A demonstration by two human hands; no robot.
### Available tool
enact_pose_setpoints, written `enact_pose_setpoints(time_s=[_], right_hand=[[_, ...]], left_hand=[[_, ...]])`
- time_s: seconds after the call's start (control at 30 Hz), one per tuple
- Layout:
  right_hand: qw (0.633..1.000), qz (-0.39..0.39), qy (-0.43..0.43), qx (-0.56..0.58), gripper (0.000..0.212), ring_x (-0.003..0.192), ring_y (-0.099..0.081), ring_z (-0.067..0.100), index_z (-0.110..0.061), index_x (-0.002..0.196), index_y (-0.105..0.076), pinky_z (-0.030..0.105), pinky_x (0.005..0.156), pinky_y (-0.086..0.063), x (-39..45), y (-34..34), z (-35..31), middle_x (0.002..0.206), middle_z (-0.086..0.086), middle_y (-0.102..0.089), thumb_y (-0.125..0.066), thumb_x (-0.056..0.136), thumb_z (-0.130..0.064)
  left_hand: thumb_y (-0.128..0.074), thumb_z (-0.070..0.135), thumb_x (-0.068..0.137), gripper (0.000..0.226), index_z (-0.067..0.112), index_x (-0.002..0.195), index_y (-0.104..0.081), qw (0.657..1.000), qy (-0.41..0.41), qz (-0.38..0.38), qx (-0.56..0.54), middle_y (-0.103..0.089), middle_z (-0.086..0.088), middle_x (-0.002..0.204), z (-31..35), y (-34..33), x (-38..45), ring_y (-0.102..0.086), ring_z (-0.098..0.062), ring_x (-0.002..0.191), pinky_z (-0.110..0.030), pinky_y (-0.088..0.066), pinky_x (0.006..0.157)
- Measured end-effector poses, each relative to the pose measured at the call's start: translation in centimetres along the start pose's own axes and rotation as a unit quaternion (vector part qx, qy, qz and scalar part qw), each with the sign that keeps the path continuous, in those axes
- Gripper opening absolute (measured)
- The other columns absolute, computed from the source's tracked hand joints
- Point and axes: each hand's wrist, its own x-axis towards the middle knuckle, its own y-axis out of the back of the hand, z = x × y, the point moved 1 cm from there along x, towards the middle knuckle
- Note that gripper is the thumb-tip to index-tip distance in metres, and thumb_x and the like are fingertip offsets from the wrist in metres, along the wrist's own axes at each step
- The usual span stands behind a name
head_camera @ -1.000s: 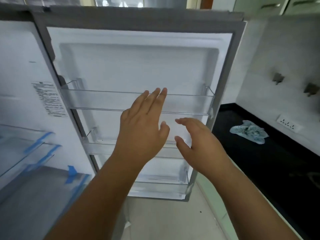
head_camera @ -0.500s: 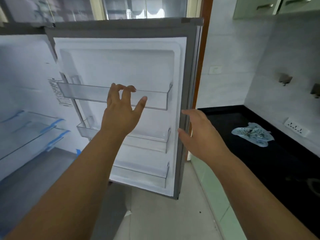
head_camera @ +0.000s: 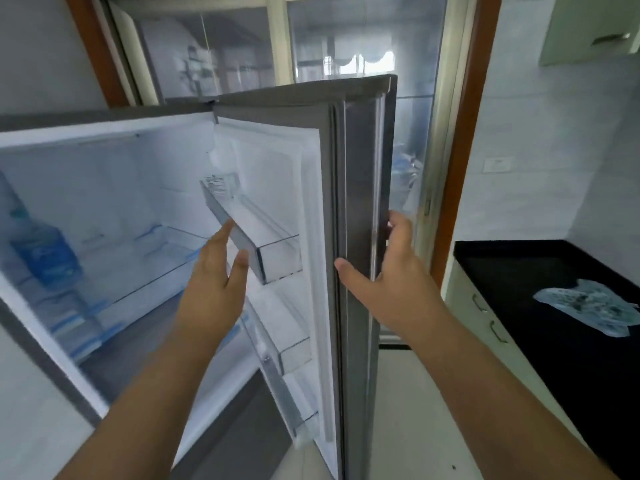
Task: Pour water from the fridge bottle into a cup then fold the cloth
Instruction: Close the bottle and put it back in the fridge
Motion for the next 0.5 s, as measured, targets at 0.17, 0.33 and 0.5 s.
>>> enact_pose_setpoints(time_s=[0.17, 0.33, 0.5], right_hand=[[0.996, -0.033, 0.075, -0.022, 0.09, 0.11, -0.06, 0.01, -0.032, 0.141, -0.032, 0.033, 0.094, -0.057, -2.0, -5.6, -5.1, 0.132, -0.011, -0.053, -0.073, 0.074, -0.077], [0.989, -0.068, 0.131, 0.013, 0.071, 0.086, -0.063, 0.009, -0.032, 0.122, -0.038, 0.03, 0.071, -0.057, -4.1, -12.0, -9.8, 0.107, -0.015, -0.056, -0.071, 0.077, -0.076], [0.973, -0.102, 0.208, -0.001, 0.046, 0.078, -0.057, 0.007, -0.032, 0.11, -0.038, 0.012, 0.06, -0.039, -5.1, -18.2, -14.6, 0.103, -0.009, -0.052, -0.071, 0.09, -0.057]], left_hand=[[-0.054, 0.016, 0.097, 0.025, 0.029, 0.117, -0.047, 0.992, 0.061, 0.113, -0.018, -0.056, 0.002, 0.11, -1.3, 4.5, -6.6, -0.058, -0.022, 0.091, -0.042, -0.052, 0.082], [-0.066, 0.027, 0.092, 0.026, 0.036, 0.107, -0.048, 0.998, 0.015, 0.057, 0.029, -0.053, 0.019, 0.102, -2.8, 9.3, -10.6, -0.058, -0.005, 0.094, -0.018, -0.047, 0.074], [-0.078, 0.046, 0.085, 0.057, 0.039, 0.129, -0.042, 0.994, 0.038, 0.064, 0.078, -0.046, 0.02, 0.117, -7.1, 13.4, -11.5, -0.056, -0.002, 0.109, -0.013, -0.054, 0.083]])
